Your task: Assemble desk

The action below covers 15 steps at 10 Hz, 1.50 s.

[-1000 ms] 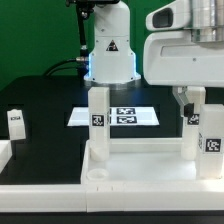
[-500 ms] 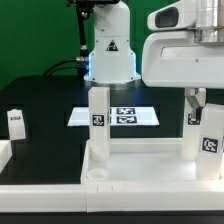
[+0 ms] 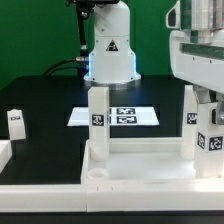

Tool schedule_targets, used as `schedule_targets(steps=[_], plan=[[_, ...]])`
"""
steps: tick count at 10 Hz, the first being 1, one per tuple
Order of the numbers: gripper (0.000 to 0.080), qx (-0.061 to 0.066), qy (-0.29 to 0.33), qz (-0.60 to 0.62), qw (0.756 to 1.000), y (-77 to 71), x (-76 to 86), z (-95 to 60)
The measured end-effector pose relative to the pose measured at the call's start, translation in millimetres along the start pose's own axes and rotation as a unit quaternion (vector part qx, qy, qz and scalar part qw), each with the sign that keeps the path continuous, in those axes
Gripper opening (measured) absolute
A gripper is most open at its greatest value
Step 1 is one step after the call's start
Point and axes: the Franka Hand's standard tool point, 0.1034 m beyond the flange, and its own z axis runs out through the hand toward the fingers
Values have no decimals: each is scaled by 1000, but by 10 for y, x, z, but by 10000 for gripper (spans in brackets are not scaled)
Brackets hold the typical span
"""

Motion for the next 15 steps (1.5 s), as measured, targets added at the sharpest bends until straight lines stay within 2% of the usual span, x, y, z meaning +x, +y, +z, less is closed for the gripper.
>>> schedule_targets(steps=[3,4,5,6,7,8,10,11,12,13,14,15], plan=[[287,3,-5,110,994,-6,-2,1],[287,9,-21,232,973,-16,-1,7],[287,17,-21,299,954,-38,35,5],[287,33,-25,309,950,-68,49,4],[368,32,-26,299,953,-64,36,7],[368,32,-26,290,956,-61,35,13],[618,32,-25,282,959,-59,35,19],[640,32,-25,279,959,-60,35,15],[640,40,-27,245,968,-63,53,-71],[648,52,-34,214,975,-23,163,-265],[648,59,-37,218,973,29,264,-370],[649,56,-35,217,974,31,234,-332]])
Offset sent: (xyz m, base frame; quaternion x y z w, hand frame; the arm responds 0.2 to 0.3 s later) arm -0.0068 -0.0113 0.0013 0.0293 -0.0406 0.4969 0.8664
